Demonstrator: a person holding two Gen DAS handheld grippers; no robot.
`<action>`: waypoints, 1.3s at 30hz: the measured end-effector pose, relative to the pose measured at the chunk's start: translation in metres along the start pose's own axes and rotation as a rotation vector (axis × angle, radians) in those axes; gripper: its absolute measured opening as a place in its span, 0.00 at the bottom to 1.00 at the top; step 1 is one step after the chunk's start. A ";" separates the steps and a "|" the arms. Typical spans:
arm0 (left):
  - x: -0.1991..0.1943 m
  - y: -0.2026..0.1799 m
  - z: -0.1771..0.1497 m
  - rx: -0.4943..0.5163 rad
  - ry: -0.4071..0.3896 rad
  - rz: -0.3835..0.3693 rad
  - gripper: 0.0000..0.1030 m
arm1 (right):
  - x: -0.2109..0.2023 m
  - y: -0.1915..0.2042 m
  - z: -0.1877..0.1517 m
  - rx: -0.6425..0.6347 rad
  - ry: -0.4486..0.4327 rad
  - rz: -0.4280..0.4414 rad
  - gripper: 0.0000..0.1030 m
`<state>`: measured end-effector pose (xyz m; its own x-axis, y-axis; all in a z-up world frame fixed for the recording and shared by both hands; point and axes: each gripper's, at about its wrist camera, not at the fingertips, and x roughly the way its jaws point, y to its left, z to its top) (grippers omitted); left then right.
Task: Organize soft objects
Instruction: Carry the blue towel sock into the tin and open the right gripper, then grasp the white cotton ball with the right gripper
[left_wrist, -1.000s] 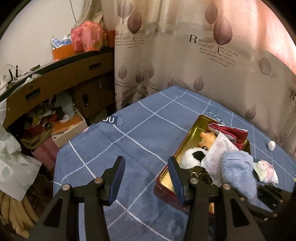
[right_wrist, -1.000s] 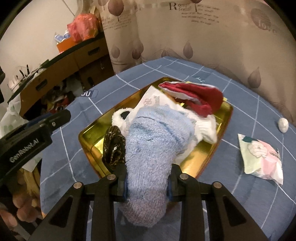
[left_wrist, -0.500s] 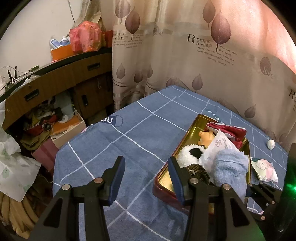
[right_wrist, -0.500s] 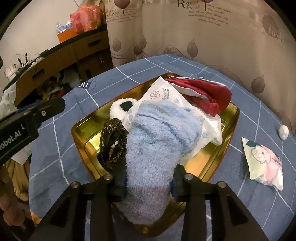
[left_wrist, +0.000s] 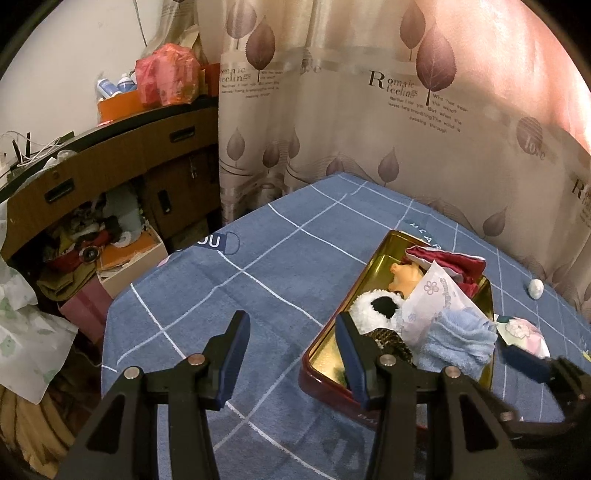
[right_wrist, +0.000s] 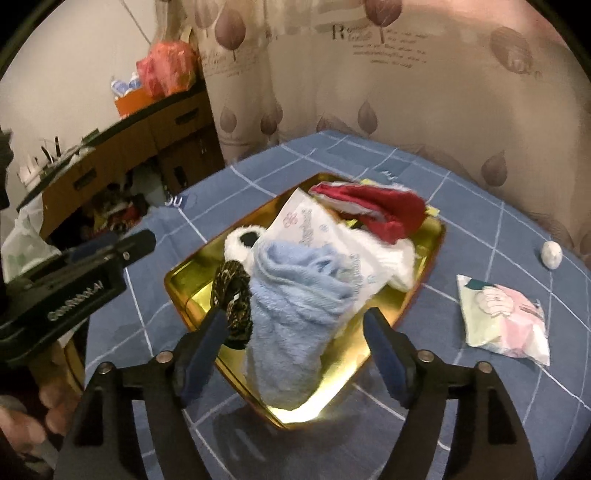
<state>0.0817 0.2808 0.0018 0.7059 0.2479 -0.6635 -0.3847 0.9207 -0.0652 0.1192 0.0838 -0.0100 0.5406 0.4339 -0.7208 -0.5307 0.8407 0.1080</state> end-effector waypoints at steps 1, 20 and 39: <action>0.000 0.000 0.000 0.002 0.002 0.001 0.48 | -0.006 -0.005 0.000 0.013 -0.012 0.002 0.74; 0.000 -0.015 -0.001 0.094 -0.062 0.034 0.48 | -0.039 -0.234 0.003 0.216 -0.040 -0.371 0.78; 0.028 -0.020 0.004 0.140 -0.021 0.068 0.48 | 0.091 -0.363 0.044 0.299 0.095 -0.430 0.41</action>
<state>0.1118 0.2703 -0.0120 0.6940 0.3164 -0.6467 -0.3463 0.9342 0.0854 0.3899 -0.1678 -0.0846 0.5995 0.0105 -0.8003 -0.0577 0.9979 -0.0302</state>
